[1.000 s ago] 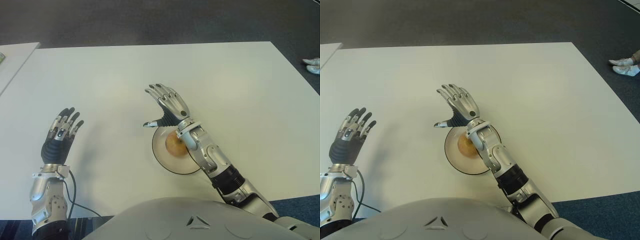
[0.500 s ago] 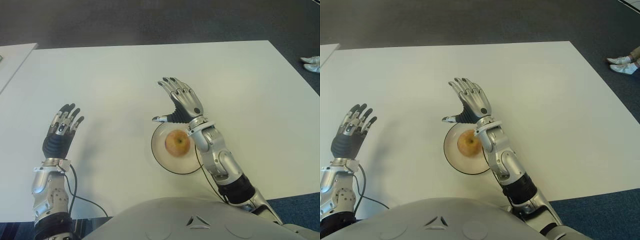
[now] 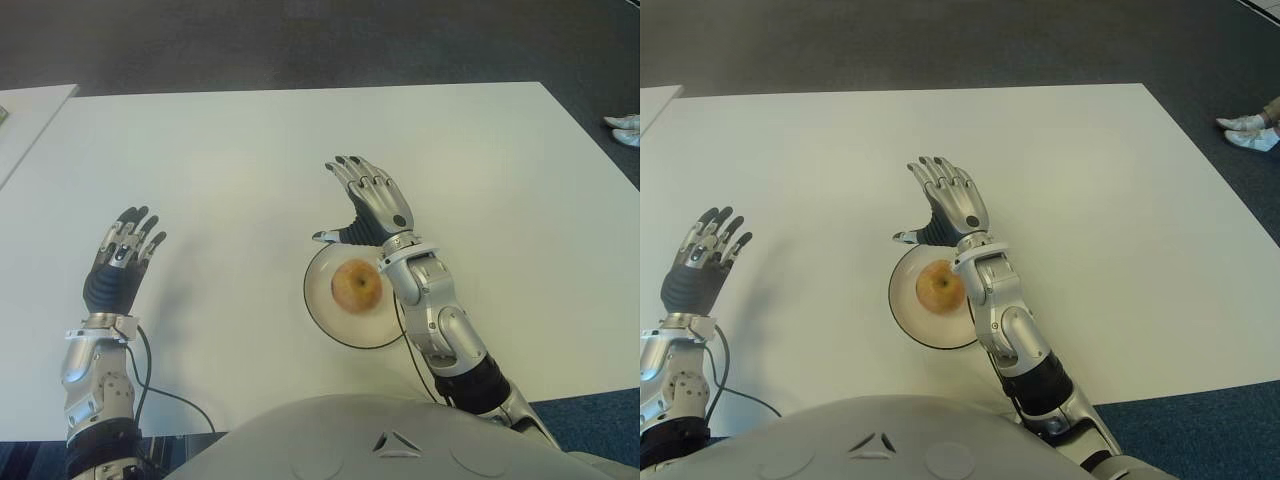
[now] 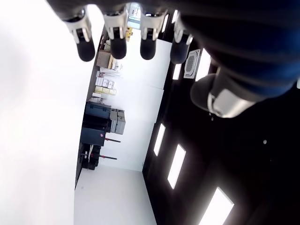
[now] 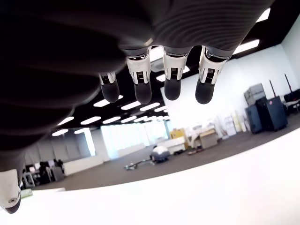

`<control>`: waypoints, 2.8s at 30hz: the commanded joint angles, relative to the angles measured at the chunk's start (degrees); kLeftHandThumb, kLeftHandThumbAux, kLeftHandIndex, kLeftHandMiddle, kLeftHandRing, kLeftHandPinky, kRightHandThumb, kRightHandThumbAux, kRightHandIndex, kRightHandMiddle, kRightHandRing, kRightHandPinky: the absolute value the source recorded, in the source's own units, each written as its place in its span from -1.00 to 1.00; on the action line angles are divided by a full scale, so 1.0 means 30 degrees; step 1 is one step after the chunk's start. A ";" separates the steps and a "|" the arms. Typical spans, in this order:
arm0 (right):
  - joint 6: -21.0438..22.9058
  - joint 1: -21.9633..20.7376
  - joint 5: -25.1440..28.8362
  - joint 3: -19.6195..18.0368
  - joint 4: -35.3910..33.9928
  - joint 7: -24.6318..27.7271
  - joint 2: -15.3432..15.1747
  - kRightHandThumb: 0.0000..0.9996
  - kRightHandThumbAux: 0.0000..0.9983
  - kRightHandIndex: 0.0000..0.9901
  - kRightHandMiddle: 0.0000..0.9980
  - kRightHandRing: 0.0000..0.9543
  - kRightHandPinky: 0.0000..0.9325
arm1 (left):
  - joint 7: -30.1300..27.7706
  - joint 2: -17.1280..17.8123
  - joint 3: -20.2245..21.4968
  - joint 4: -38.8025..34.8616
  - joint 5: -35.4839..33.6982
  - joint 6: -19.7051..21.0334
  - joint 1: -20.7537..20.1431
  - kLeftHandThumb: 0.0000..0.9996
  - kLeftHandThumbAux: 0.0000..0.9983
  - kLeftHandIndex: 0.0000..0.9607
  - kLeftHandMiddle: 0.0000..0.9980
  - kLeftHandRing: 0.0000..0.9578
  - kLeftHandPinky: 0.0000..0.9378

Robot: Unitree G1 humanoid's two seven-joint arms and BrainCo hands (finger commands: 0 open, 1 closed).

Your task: Put the apples into the plate.

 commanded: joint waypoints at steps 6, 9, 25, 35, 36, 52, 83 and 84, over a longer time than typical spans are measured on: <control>-0.0539 -0.0718 0.0331 -0.0031 0.1259 -0.0817 -0.0111 -1.00 0.00 -0.82 -0.90 -1.00 -1.00 | -0.0696 0.0388 0.0364 0.1102 0.0235 0.0133 -0.0628 -0.27 -0.03 -0.74 -0.97 -0.96 -0.79; -0.0589 -0.0864 0.0414 -0.0018 0.1363 -0.0771 -0.0141 -1.00 -0.03 -0.81 -0.90 -1.00 -1.00 | -0.0792 0.0412 0.0441 0.1256 0.0257 0.0127 -0.0723 -0.27 -0.03 -0.74 -0.97 -0.96 -0.79; -0.0821 -0.1217 -0.1406 0.0593 0.1177 0.0021 -0.1345 -1.00 -0.23 -0.94 -0.93 -1.00 -1.00 | -0.1045 0.0350 0.0710 0.0745 0.0102 0.0254 -0.0252 -0.27 -0.03 -0.74 -0.97 -0.96 -0.79; -0.0933 -0.1182 -0.0460 0.0339 0.1589 -0.0185 -0.1165 -1.00 -0.32 -0.89 -0.95 -1.00 -1.00 | -0.0947 0.0073 0.0626 0.0003 0.0066 0.0271 0.0319 -0.27 -0.03 -0.74 -0.97 -0.96 -0.79; -0.0972 -0.1244 -0.0360 0.0323 0.1760 -0.0298 -0.1117 -1.00 -0.33 -0.88 -0.96 -1.00 -1.00 | -0.0945 0.0063 0.0613 0.0030 0.0077 0.0254 0.0309 -0.27 -0.03 -0.74 -0.97 -0.96 -0.79; -0.1637 -0.0809 -0.0056 0.0124 0.1439 -0.0732 -0.1808 -1.00 -0.35 -0.85 -1.00 -1.00 -1.00 | -0.0812 -0.0471 0.0425 -0.0789 0.0210 0.0118 0.0959 -0.27 -0.03 -0.74 -0.97 -0.96 -0.79; -0.2210 0.0594 -0.1119 0.0398 0.0925 -0.2937 -0.1567 -0.91 0.11 -0.90 -0.92 -1.00 -1.00 | -0.1231 -0.1236 0.0617 -0.3252 -0.0442 0.0050 0.3654 -0.27 -0.03 -0.74 -0.97 -0.96 -0.79; -0.2130 0.0732 -0.1233 0.0391 0.0790 -0.2710 -0.1619 -0.90 0.11 -0.91 -0.92 -1.00 -1.00 | -0.1237 -0.1287 0.0603 -0.3353 -0.0453 0.0033 0.3762 -0.27 -0.03 -0.74 -0.97 -0.96 -0.79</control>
